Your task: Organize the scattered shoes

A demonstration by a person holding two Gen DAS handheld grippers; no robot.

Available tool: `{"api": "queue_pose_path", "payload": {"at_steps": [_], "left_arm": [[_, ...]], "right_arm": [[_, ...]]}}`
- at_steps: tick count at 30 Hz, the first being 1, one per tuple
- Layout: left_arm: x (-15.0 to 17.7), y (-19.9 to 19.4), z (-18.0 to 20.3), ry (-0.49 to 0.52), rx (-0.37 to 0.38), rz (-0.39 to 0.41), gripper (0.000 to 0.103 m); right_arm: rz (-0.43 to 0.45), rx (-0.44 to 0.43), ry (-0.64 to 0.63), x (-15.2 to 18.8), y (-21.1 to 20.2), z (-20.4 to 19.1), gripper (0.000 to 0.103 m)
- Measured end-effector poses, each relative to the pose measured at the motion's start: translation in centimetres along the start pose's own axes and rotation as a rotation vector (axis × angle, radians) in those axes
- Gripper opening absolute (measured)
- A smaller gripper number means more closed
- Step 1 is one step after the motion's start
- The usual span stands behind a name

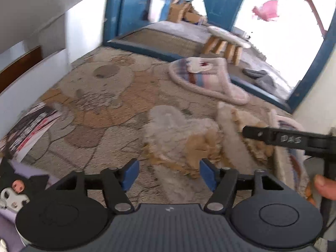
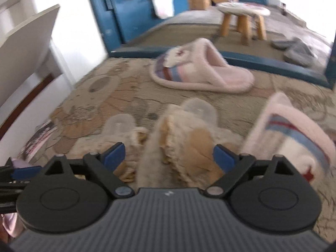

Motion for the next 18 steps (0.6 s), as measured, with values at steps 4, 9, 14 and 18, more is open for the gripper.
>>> {"api": "queue_pose_path", "payload": {"at_steps": [4,9,14,18], "left_arm": [[-0.7,0.7,2.7,0.095,0.064,0.0,0.077],[-2.5,3.7,6.3,0.276,0.13,-0.034,0.09],[-2.8,7.3,9.5,0.336,0.165,-0.096,0.092],[-2.3,9.6,11.8,0.428,0.165,-0.103,0.095]], "right_arm": [[0.01,0.102,-0.022,-0.5,-0.4,1.1,0.085],[0.021,-0.039,0.199,-1.3,-1.0,4.9,0.092],[0.059,-0.022,0.269,-1.7,-1.8,7.2,0.098],[0.075,-0.03,0.298,-1.9,-2.4,8.5,0.102]]}}
Point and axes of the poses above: each gripper's, at about its wrist camera, not at the fingertips, and y roughly the way its jaws point, z to its right, x to its underside, the point moved 5 cm from there along y, roughly the way its jaws point, and after that the axes turned 9 degrees about x, right-handed, at the moved point
